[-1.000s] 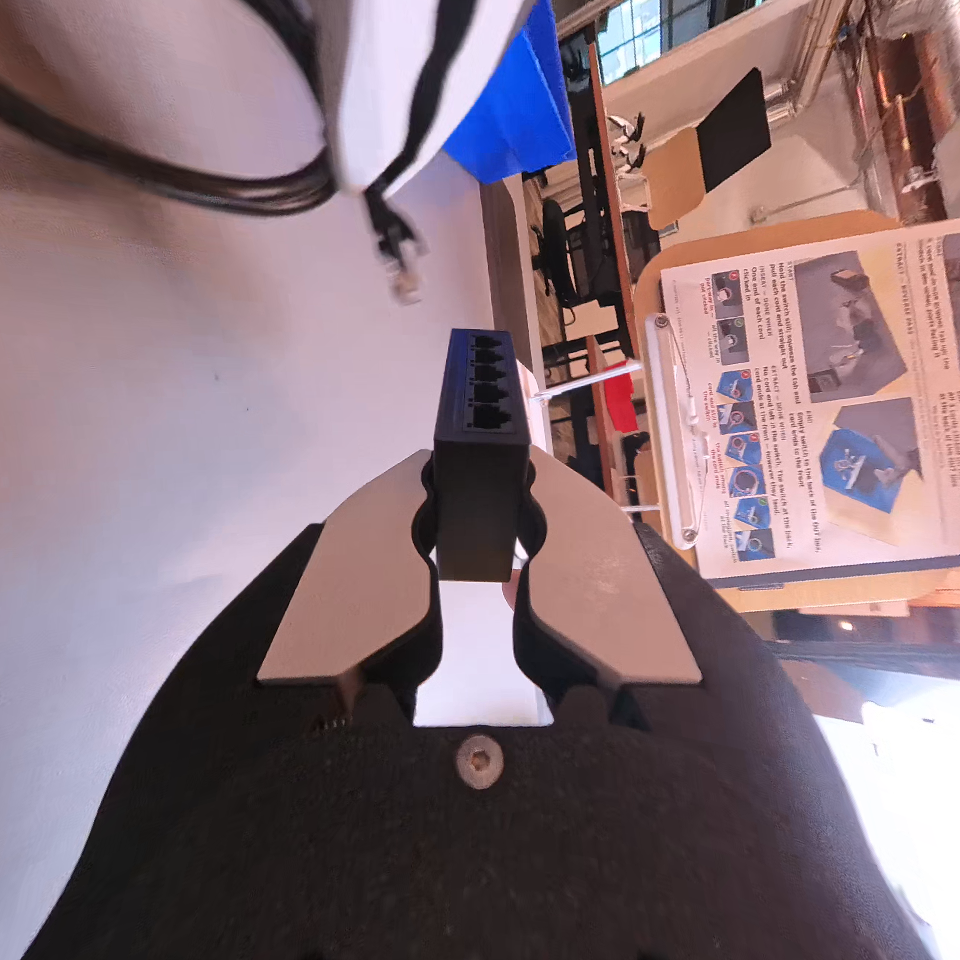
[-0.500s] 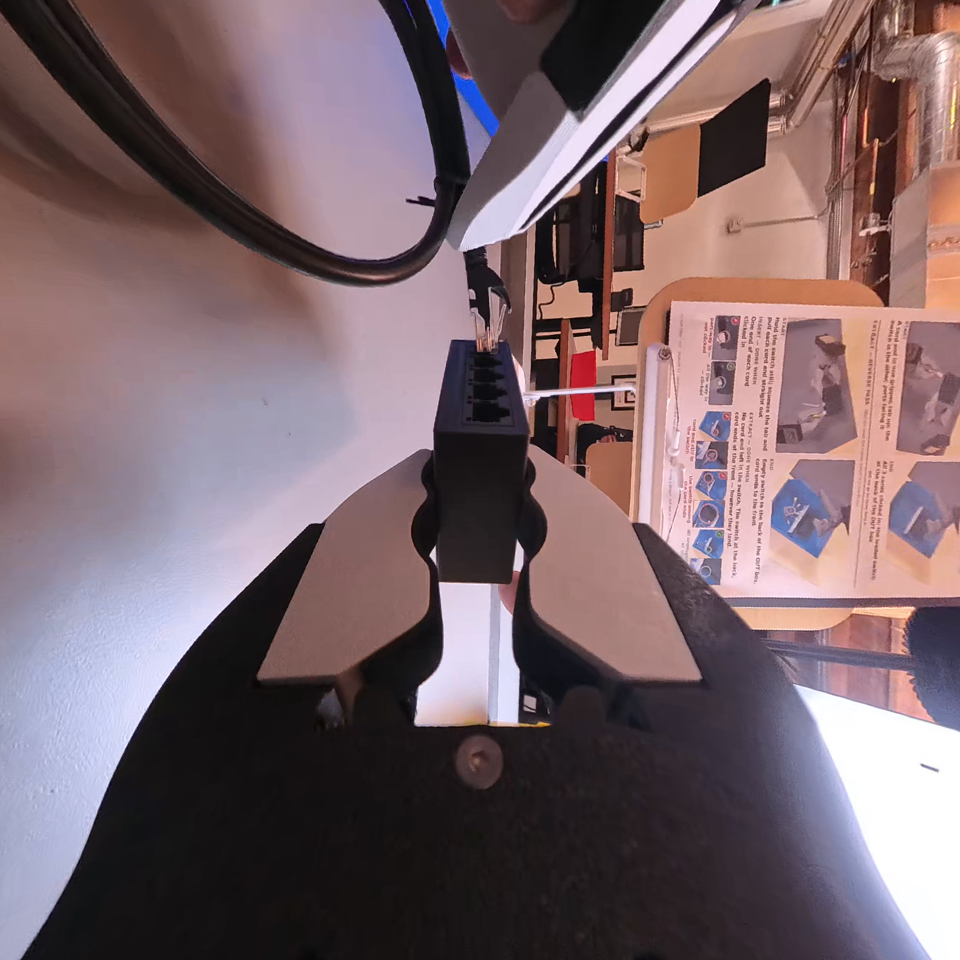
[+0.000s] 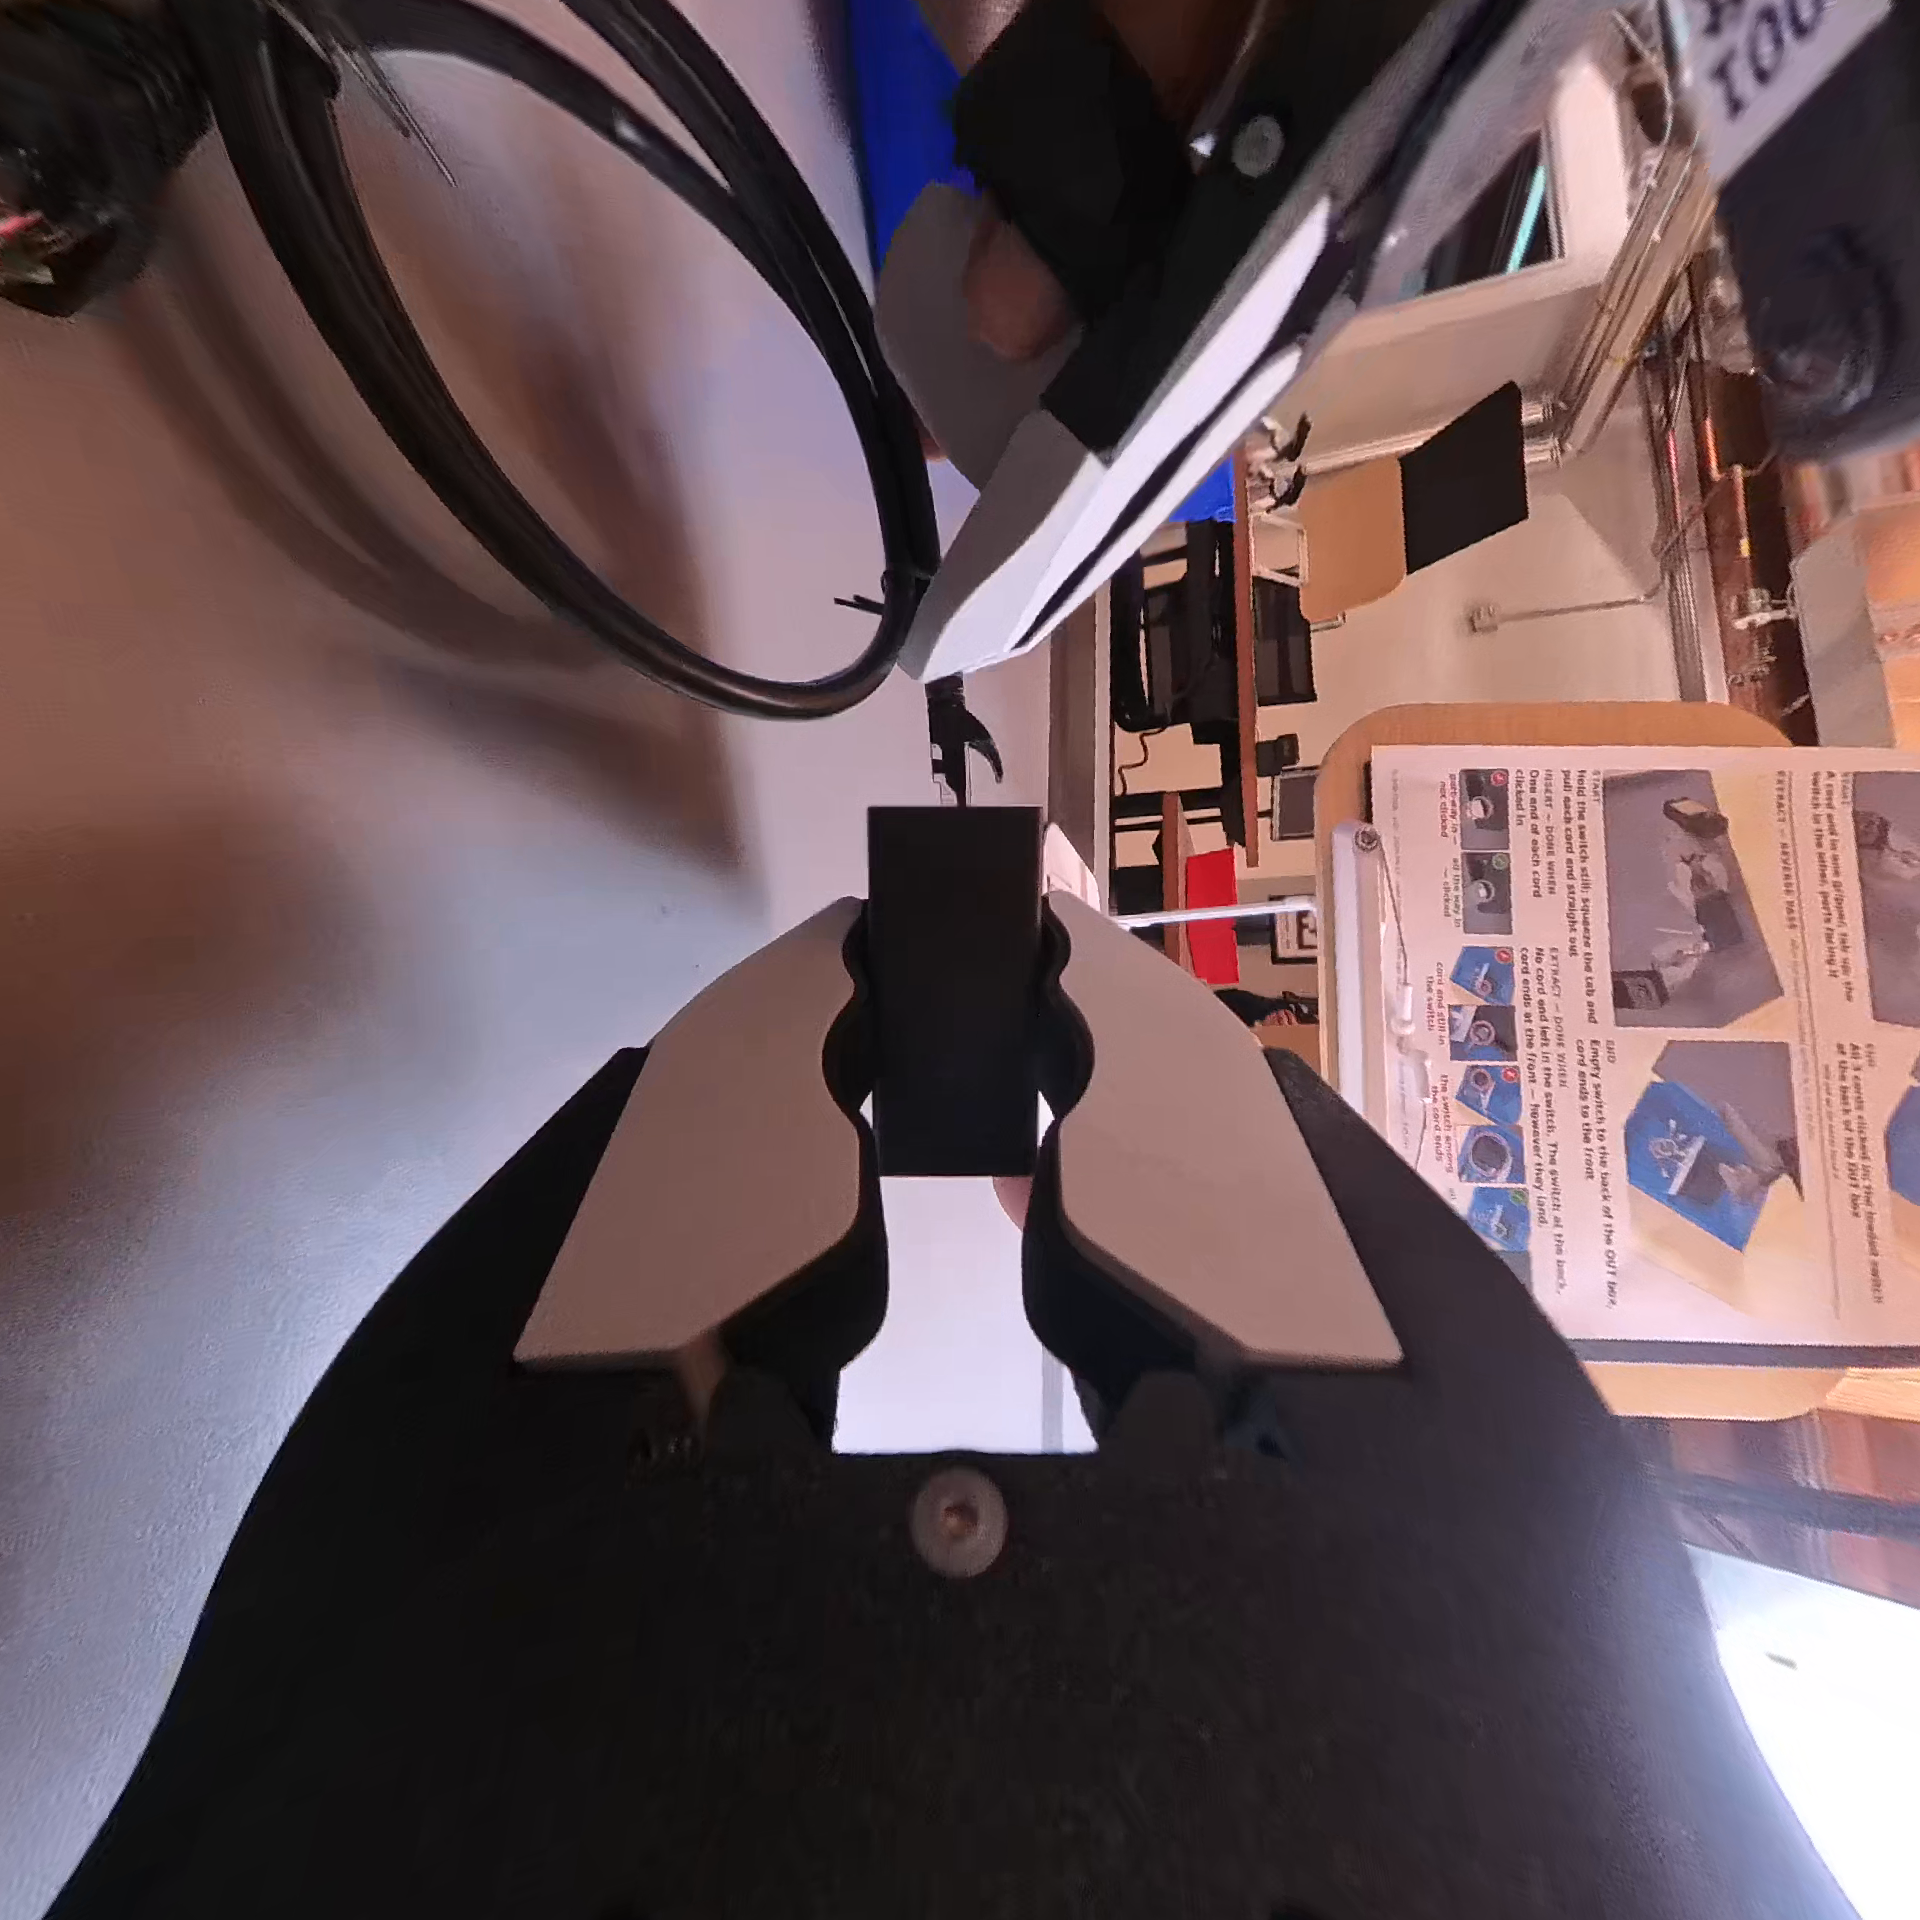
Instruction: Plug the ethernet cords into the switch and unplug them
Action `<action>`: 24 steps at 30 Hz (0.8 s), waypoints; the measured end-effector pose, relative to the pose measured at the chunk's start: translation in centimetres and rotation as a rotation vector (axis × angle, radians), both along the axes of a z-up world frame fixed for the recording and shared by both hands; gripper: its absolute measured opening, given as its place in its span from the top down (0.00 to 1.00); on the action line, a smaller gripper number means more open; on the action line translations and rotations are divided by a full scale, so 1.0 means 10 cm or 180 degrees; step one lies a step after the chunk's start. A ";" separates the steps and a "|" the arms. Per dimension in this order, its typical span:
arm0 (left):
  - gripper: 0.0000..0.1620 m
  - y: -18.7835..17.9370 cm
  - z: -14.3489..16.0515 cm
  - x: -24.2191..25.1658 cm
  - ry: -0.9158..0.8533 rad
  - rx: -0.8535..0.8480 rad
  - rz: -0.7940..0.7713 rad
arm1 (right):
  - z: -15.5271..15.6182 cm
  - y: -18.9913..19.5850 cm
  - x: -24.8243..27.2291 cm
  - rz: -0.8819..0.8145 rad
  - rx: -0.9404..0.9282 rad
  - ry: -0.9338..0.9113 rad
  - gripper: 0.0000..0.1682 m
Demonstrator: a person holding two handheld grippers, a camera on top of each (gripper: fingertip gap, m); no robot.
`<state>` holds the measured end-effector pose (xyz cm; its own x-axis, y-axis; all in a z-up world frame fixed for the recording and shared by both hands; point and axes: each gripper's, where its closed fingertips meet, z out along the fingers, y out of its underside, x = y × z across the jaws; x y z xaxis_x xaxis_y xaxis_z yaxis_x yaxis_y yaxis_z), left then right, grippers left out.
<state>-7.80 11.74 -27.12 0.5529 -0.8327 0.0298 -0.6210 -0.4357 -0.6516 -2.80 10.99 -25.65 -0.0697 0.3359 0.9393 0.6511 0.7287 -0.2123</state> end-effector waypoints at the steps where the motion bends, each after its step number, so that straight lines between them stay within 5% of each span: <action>1: 0.94 -0.01 0.02 0.00 -0.0077 0.0057 -0.0042 | 0.01 0.00 0.01 0.0023 -0.0013 0.0022 0.84; 10: 0.81 -0.10 0.13 0.02 -0.0654 0.0079 -0.0282 | 0.12 -0.11 -0.04 0.0204 0.0184 0.0103 0.84; 15: 0.92 -0.19 0.08 0.12 -0.0699 -0.0041 -0.0509 | 0.12 -0.26 -0.11 0.0345 0.0393 0.0013 0.84; 24: 0.91 -0.24 0.05 0.07 -0.0451 -0.0137 -0.0421 | 0.11 -0.28 -0.14 0.0383 0.0399 0.0014 0.84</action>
<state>-7.12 9.33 -26.58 0.4266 -0.8941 0.1367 -0.5782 -0.3858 -0.7190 -4.19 8.18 -24.57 -0.0983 0.2055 0.9737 0.5567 0.8224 -0.1174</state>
